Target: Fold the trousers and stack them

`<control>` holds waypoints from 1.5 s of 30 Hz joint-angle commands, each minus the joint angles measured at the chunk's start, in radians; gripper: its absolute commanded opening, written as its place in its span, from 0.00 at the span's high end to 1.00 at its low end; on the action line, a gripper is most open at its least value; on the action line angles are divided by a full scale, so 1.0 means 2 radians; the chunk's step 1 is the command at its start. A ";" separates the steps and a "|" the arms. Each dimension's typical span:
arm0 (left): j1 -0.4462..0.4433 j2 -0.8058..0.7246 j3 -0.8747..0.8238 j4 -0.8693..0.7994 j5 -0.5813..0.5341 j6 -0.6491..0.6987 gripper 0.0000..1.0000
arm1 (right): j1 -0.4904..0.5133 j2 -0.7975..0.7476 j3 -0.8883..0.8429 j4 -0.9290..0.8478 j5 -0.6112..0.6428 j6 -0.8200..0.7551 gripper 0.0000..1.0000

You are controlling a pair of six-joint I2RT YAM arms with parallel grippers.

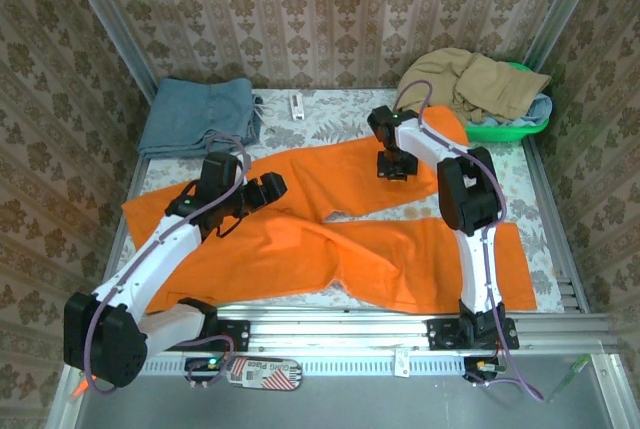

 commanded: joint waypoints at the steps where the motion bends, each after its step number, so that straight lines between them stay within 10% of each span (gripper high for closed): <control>1: 0.009 0.001 0.015 0.006 0.014 0.016 0.18 | 0.005 -0.005 -0.023 -0.041 -0.005 0.001 1.00; 19: 0.052 -0.022 -0.019 0.024 0.055 0.016 0.18 | -0.018 -0.204 -0.342 0.011 -0.066 0.041 1.00; 27: 0.061 0.010 -0.013 0.015 0.043 0.025 0.18 | -0.093 -0.285 -0.351 0.013 -0.068 0.023 1.00; 40: 0.297 0.104 0.028 -0.047 -0.035 0.023 0.19 | -0.047 -0.225 -0.231 0.096 -0.157 0.039 1.00; 45: 0.316 0.171 0.039 -0.024 -0.049 0.005 0.20 | -0.055 -0.182 -0.225 0.123 -0.175 0.037 1.00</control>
